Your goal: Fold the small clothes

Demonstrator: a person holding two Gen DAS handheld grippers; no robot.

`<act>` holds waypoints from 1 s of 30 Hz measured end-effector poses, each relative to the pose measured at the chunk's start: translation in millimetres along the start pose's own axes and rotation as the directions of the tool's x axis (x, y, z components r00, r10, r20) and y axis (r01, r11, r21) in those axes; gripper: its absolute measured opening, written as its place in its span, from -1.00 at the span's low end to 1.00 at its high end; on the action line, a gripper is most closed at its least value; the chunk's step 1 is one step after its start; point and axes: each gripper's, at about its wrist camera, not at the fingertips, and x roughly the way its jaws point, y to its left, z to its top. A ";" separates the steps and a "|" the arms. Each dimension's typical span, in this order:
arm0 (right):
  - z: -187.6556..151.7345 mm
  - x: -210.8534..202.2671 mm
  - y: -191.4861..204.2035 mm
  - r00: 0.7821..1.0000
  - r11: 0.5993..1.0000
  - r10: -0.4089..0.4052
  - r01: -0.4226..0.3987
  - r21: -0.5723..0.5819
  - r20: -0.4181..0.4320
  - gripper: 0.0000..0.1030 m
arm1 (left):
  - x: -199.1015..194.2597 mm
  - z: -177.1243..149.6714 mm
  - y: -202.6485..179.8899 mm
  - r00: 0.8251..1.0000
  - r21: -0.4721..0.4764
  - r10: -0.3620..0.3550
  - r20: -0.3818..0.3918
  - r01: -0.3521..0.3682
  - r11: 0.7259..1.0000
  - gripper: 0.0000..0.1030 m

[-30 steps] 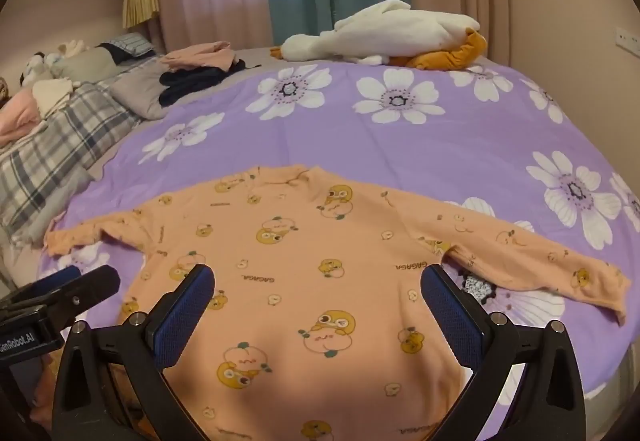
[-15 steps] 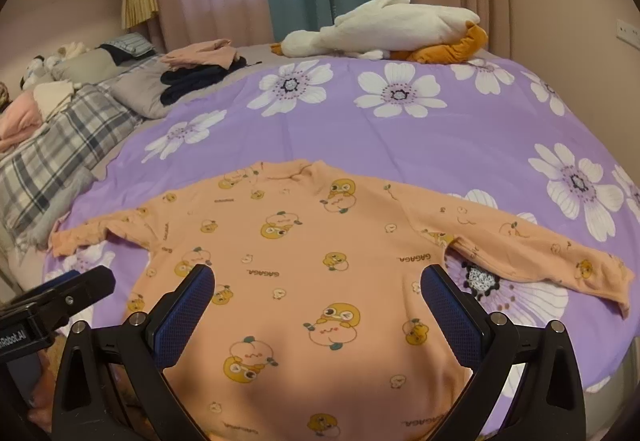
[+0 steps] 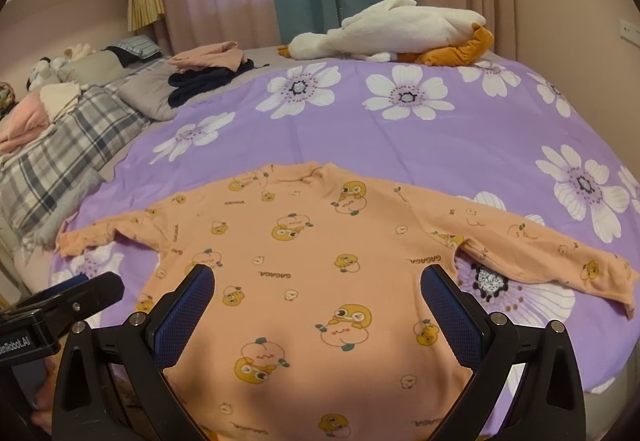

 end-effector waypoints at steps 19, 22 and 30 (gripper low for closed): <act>0.1 -1.6 -2.0 1.000 1.000 0.002 -0.002 0.031 -0.004 0.99 | 2.1 -3.7 -0.8 1.000 0.018 0.000 0.000 0.000 1.000 0.96; -0.1 -1.8 -2.9 1.000 0.999 0.002 -0.001 0.035 -0.006 0.99 | 7.5 -5.1 -3.6 0.999 0.032 0.029 -0.015 -0.029 0.999 0.96; -0.4 -3.0 -6.4 1.000 0.999 -0.007 0.007 0.041 -0.003 0.99 | 11.2 -6.4 -9.0 0.999 0.056 0.033 -0.021 -0.032 0.998 0.96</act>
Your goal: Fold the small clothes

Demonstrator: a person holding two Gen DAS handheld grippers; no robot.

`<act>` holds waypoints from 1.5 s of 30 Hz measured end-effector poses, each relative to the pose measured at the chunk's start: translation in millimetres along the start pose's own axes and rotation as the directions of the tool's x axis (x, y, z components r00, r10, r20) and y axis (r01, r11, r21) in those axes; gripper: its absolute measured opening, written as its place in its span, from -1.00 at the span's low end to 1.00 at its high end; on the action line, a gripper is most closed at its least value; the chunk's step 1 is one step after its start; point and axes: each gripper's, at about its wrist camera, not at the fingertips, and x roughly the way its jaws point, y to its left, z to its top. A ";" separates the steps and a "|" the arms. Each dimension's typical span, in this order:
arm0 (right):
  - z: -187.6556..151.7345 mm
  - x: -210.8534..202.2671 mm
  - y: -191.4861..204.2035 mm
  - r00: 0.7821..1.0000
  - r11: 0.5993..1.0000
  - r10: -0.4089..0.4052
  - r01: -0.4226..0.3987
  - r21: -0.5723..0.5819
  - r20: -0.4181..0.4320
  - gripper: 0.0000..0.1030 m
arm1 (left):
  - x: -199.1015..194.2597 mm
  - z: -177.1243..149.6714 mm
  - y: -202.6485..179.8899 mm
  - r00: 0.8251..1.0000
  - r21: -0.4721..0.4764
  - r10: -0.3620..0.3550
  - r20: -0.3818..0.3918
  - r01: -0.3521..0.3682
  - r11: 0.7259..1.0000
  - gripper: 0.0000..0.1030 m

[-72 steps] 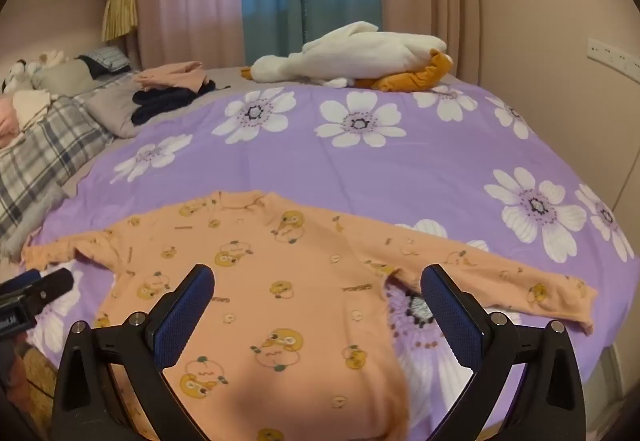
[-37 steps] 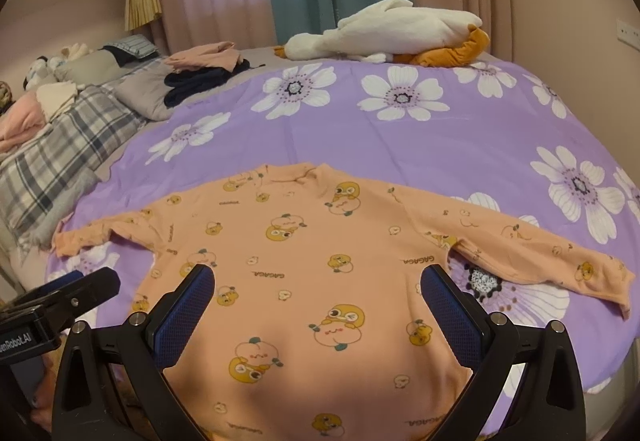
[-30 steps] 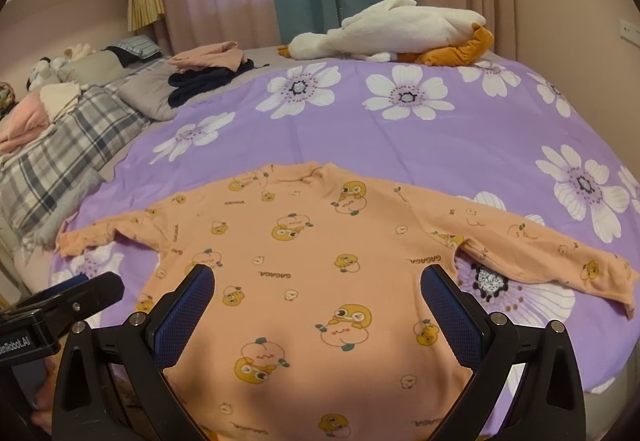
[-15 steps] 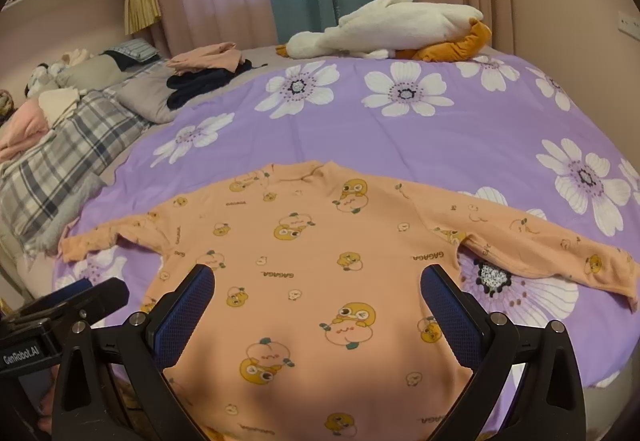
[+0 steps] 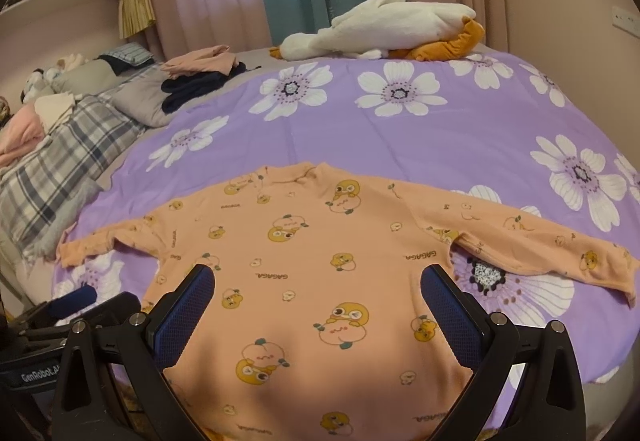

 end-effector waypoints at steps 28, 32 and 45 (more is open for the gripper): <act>0.5 3.3 -1.3 1.000 1.000 -0.008 0.008 0.014 -0.008 0.99 | 6.2 0.0 -9.1 1.000 0.043 -0.014 -0.026 0.016 0.999 0.96; 0.3 4.4 -1.5 1.000 1.000 -0.011 0.011 0.017 -0.008 0.99 | 8.1 0.0 -10.4 0.999 0.047 -0.016 -0.030 0.017 0.999 0.96; -1.8 7.3 -2.9 1.000 1.000 -0.011 0.012 0.020 -0.019 0.99 | 13.4 -3.6 -13.1 0.999 0.059 -0.015 -0.038 0.017 0.998 0.96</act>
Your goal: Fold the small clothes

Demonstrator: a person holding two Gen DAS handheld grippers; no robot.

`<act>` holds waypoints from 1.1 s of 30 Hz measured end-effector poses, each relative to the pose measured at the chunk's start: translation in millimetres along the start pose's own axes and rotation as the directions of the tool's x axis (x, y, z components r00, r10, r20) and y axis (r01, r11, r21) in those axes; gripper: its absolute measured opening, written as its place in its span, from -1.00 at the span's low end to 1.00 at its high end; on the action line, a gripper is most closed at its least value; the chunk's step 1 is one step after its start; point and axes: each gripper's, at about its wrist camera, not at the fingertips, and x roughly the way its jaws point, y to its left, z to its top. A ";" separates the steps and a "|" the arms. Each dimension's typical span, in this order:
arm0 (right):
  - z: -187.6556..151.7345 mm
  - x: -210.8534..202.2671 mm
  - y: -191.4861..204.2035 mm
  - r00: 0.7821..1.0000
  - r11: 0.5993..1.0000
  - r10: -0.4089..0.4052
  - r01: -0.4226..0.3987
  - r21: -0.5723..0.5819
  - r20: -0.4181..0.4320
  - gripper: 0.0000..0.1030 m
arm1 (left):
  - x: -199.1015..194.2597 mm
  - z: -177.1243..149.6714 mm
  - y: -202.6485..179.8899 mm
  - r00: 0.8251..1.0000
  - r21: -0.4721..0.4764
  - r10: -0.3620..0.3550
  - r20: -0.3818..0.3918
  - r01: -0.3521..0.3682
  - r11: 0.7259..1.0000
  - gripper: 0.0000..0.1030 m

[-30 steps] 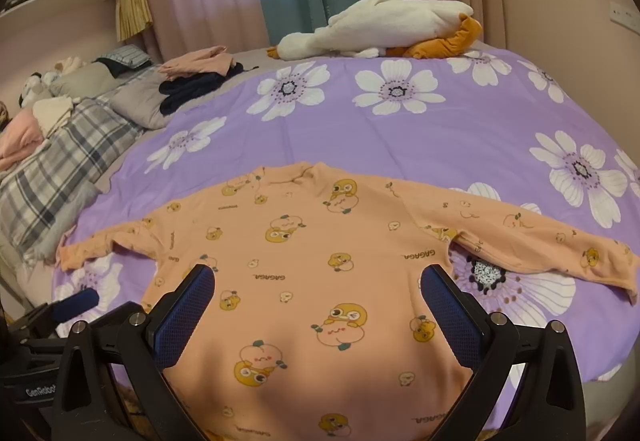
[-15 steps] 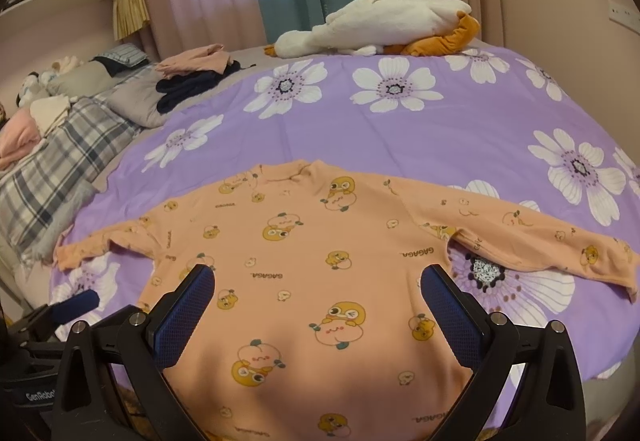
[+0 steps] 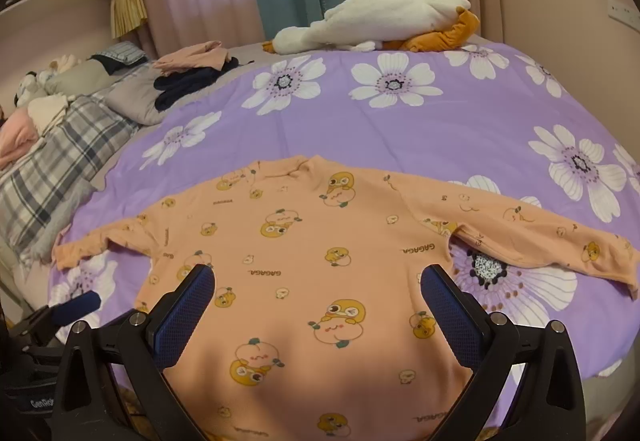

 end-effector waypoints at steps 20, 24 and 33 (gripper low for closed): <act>0.2 3.3 -7.2 1.000 1.000 -0.001 0.001 0.029 -0.016 0.99 | 3.6 0.0 -3.8 1.000 0.007 -0.004 -0.014 0.004 1.000 0.96; 0.8 2.4 -9.4 1.000 0.999 -0.006 0.006 0.037 -0.017 0.99 | 5.6 0.1 -3.4 1.000 0.004 -0.006 -0.023 0.006 1.000 0.96; 3.6 2.0 -29.6 1.000 0.994 0.006 -0.003 0.106 -0.030 0.99 | 13.3 0.7 -1.3 0.999 0.001 -0.016 -0.046 0.016 1.000 0.96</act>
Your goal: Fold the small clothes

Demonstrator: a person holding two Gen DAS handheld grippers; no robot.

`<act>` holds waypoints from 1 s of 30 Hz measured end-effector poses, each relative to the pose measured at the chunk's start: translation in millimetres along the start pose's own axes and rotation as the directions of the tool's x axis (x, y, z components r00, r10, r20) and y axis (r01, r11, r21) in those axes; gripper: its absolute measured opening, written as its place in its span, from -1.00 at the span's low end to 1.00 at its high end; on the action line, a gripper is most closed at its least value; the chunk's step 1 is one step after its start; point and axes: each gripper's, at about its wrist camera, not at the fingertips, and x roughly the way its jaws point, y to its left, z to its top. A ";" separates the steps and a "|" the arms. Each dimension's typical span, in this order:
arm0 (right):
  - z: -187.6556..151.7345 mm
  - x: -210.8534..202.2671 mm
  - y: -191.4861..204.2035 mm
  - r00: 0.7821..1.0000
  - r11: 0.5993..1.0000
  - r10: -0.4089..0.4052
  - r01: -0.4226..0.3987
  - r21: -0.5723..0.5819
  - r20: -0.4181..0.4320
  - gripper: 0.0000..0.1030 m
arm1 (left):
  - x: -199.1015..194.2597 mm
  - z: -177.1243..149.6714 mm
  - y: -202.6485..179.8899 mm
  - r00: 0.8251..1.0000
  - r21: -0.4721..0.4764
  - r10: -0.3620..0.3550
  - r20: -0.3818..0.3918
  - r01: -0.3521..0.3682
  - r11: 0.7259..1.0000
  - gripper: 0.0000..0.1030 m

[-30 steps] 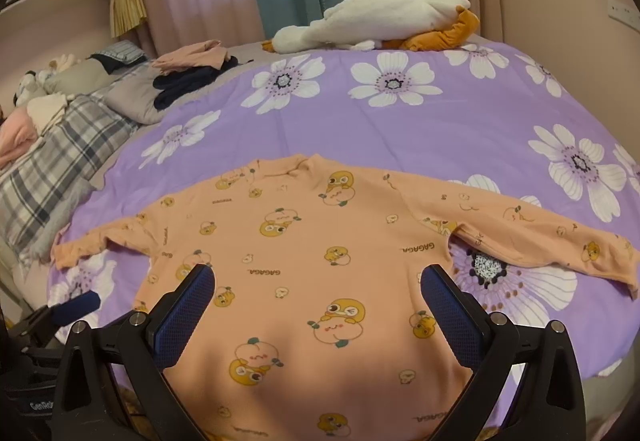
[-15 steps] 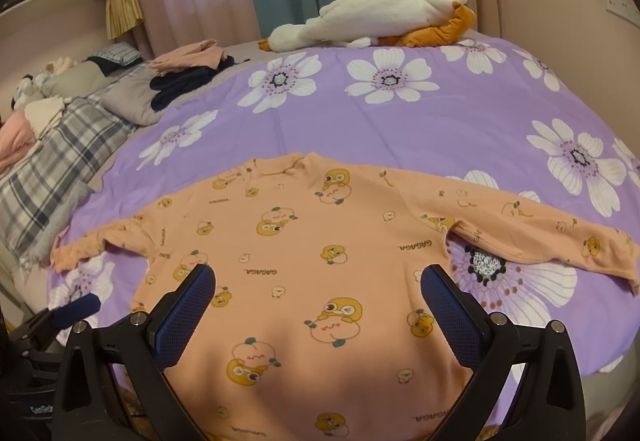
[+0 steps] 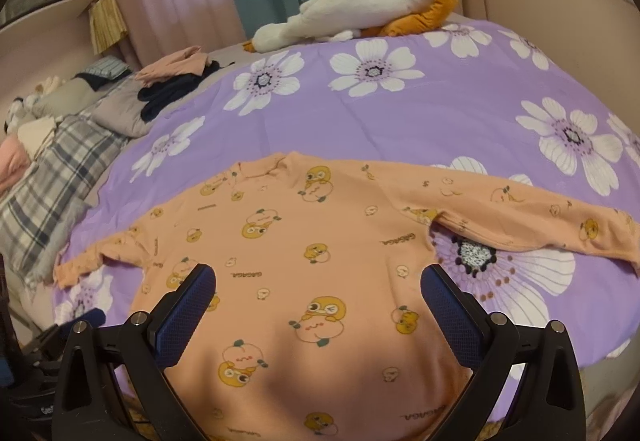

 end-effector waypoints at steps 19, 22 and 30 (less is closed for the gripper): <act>-19.2 -59.7 -250.8 0.933 0.739 -0.359 0.299 0.604 -0.023 0.70 | 50.9 3.8 9.4 0.993 -0.029 -0.019 -0.114 0.016 0.999 0.75; -17.4 -53.6 -277.8 0.928 0.708 -0.369 0.317 0.631 -0.051 0.64 | 56.8 3.5 9.8 0.991 -0.029 -0.012 -0.132 0.008 1.000 0.74; 0.0 -38.8 -336.9 0.957 0.681 -0.273 0.262 0.684 -0.094 0.62 | 65.5 7.3 9.1 0.989 -0.030 -0.002 -0.150 -0.002 1.000 0.74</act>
